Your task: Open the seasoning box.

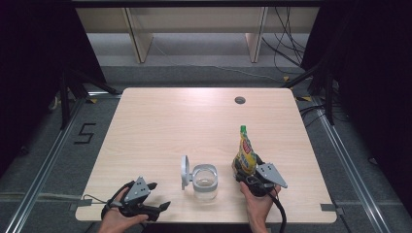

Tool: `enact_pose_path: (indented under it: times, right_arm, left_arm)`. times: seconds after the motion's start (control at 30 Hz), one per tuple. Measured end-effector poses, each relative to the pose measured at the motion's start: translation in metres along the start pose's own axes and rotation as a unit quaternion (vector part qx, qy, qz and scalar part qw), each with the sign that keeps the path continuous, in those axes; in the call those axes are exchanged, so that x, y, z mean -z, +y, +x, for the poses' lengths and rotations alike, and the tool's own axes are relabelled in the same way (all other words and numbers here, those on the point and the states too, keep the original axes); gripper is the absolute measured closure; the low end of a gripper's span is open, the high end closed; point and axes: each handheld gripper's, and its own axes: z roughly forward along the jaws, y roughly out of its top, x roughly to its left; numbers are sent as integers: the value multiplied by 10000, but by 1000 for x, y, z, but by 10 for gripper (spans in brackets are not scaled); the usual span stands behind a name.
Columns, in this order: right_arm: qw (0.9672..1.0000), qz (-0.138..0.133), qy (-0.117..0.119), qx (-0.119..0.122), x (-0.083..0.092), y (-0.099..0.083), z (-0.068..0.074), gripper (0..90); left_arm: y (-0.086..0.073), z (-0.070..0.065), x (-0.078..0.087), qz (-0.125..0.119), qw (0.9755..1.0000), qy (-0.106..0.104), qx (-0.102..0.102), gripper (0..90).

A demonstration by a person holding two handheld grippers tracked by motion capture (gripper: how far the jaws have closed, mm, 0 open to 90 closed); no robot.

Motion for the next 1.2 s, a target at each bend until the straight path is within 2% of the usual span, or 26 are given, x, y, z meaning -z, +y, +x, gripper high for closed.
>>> enact_pose_path:
  times: [0.07, 0.2, 0.23, 0.27, 0.33, 0.37, 0.43, 0.53, 0.57, 0.63, 0.67, 0.7, 0.73, 0.77, 0.8, 0.83, 0.9, 0.93, 0.97, 1.0, 1.03, 1.07, 1.1, 1.13, 1.17, 1.2]
  right_arm:
    - [10000, -53, 0, -9, -1, 0, 0, 293]
    - [9999, -87, 36, -78, -2, 0, 0, 339]
    - [9999, -56, 44, -93, -2, 0, 1, 348]
    - [9999, -98, 26, -77, -2, 0, 1, 370]
    - [9999, 2, -55, 99, -1, 2, -1, 419]
    - [9998, -38, -84, 180, -1, 3, -2, 436]
    - [9990, 104, -189, 401, 0, 6, -4, 468]
    - [9986, 89, -128, 510, 0, 8, -6, 473]
    - [9981, 134, -199, 559, 0, 9, -6, 475]
    - [9986, 169, -115, 488, -1, 10, -6, 478]
    - [9979, 190, -79, 614, -2, 10, -7, 481]
    - [9982, 122, -39, 592, -1, 11, -9, 483]
    - [9985, 274, -81, 471, 0, 12, -8, 484]
    - [9983, 181, -35, 552, -1, 12, -12, 485]
    - [9985, 233, 37, 489, -1, 13, -13, 486]
    - [9981, 236, 58, 562, 0, 14, -15, 487]
    - [9986, 284, 144, 418, 2, 16, -17, 495]
    - [9981, 342, 164, 487, 2, 16, -19, 496]
    - [9987, 323, 228, 306, 3, 17, -19, 496]
    - [9986, 373, 312, 191, 5, 18, -20, 497]
    - [9983, 440, 357, 128, 6, 18, -21, 497]
    - [9980, 475, 410, 32, 9, 18, -22, 498]
    - [9968, 532, 579, -165, 12, 19, -22, 499]
    - [9969, 504, 588, -153, 13, 19, -23, 499]
    - [9960, 521, 704, -185, 14, 20, -24, 500]
    - [9966, 447, 684, -89, 13, 20, -25, 500]
  left_arm:
    - [0, 0, 0, 10, 10000, 14, -23, 198]
    - [-1, -3, -1, -107, 9997, 0, 197, 198]
    - [0, -1, 0, -50, 10000, 25, 5, 198]
    - [0, -1, 1, -31, 10000, 15, -5, 198]
    - [0, -1, 1, -50, 10000, 25, -3, 198]
    - [0, -1, 1, -45, 10000, 32, -7, 198]
    - [0, -1, 1, -52, 10000, 17, 11, 198]
    - [0, -1, 1, -61, 10000, 6, 51, 198]
    - [0, -2, 0, -62, 9998, 6, 167, 198]
    - [0, -2, 0, -32, 9999, -23, 160, 198]
    - [1, 0, 2, 70, 10000, 7, 61, 198]
    - [1, -1, 1, 17, 9999, 1, 110, 198]
    - [1, -2, 1, -25, 9999, 3, 133, 198]
    - [1, -1, 0, -82, 10000, 3, 31, 198]
    - [2, -1, 0, -80, 10000, -2, 32, 198]
    - [1, -2, 0, -33, 9998, -70, 190, 199]
    - [1, -2, 0, -42, 9998, -65, 185, 199]
    - [1, -2, 0, -41, 9998, -66, 194, 199]
    - [1, -2, 0, -59, 9998, -43, 183, 199]
    - [1, -1, 1, 27, 9999, -41, 136, 199]
    - [1, 0, 0, -46, 9999, -21, 118, 199]
    - [1, 1, 1, -22, 10000, -2, 44, 199]
    - [2, 1, 2, 34, 10000, 11, -22, 199]
    - [2, 0, 1, -38, 10000, -3, 39, 199]
    - [2, -1, 1, 41, 9999, 64, 111, 199]
    - [1, -2, 0, -44, 9998, 16, 198, 199]
